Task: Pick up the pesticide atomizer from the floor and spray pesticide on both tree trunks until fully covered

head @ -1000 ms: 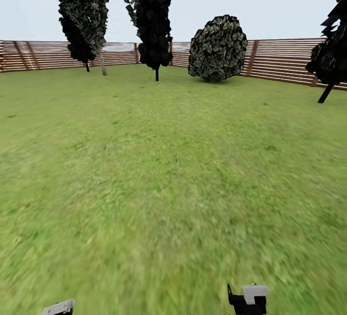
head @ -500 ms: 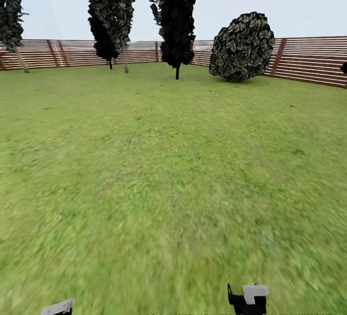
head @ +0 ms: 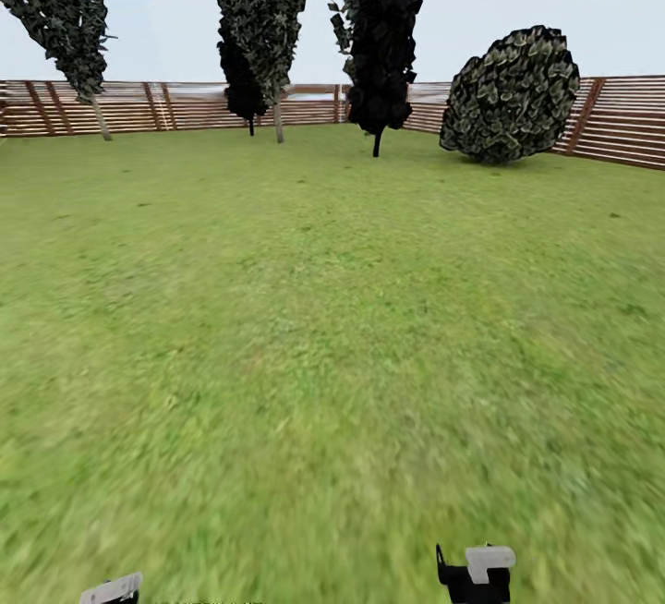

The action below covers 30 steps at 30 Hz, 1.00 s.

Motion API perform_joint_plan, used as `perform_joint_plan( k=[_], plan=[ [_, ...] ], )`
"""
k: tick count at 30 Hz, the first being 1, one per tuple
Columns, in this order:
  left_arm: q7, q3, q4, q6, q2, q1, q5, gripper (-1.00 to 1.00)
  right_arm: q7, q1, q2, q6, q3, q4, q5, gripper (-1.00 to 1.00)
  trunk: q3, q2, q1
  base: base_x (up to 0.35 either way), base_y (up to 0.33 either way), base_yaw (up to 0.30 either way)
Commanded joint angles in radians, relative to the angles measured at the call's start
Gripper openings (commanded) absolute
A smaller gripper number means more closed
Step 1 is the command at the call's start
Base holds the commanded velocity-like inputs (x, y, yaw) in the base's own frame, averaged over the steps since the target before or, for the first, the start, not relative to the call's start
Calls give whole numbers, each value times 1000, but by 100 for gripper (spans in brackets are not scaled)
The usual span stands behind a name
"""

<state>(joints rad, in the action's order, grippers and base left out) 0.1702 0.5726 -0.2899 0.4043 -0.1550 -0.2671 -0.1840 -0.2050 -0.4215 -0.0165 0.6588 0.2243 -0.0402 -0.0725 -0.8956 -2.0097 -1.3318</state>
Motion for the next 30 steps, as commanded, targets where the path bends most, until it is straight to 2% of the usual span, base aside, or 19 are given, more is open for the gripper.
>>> perform_joint_plan(
  k=[1, 30],
  plan=[
    [5, 9, 1, 4, 0, -1, -9, -100, -4, 0, 0, 3, 9, 0, -7, 100, 0, 0, 0, 0, 303, 231],
    [5, 9, 1, 5, 1, -1, -9, -100, -4, 0, 1, 3, 9, 0, -7, 100, 26, 0, 0, 0, 304, 232]
  ],
)
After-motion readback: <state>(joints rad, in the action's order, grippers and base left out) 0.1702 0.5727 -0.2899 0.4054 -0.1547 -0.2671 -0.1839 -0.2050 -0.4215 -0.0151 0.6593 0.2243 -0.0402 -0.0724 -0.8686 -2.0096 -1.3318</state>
